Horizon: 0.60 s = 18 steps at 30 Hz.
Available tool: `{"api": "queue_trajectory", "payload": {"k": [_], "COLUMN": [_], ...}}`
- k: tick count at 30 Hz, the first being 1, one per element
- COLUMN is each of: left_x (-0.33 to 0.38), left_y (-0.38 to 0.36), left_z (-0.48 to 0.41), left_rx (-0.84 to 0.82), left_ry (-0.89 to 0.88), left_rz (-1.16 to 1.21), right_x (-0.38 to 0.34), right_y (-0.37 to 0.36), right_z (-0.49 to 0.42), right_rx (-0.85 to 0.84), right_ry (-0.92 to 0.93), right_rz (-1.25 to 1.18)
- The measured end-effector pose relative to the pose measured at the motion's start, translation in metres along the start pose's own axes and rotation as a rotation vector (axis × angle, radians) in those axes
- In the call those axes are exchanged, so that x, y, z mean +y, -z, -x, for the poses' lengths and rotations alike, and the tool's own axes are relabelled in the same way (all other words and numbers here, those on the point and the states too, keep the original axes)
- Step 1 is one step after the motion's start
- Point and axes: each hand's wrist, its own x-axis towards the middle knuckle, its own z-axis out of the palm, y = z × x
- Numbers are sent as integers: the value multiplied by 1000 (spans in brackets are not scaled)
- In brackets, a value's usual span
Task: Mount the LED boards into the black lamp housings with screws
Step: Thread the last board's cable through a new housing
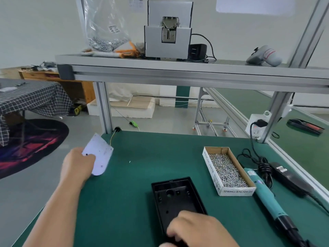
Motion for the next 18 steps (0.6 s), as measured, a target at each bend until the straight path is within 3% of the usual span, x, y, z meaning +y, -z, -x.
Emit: {"api": "queue_trajectory", "payload": {"k": [3, 6, 9, 15, 18], "left_x": [27, 47, 55, 68, 68], "left_y": [-11, -9, -6, -11, -11], "left_z": [26, 52, 74, 108, 114], "left_rx": [-224, -613, -957, -1381, -1548], "left_ry": [172, 145, -17, -152, -149], "left_rz": [520, 792, 873, 848, 809], "right_x": [20, 55, 90, 109, 100], "right_y": [11, 20, 30, 51, 57], "right_z": [-5, -25, -52, -101, -117], "right_rx": [280, 495, 543, 519, 600], "right_ry": [-144, -264, -361, -414, -236], "right_rz": [-323, -452, -454, -469, -539]}}
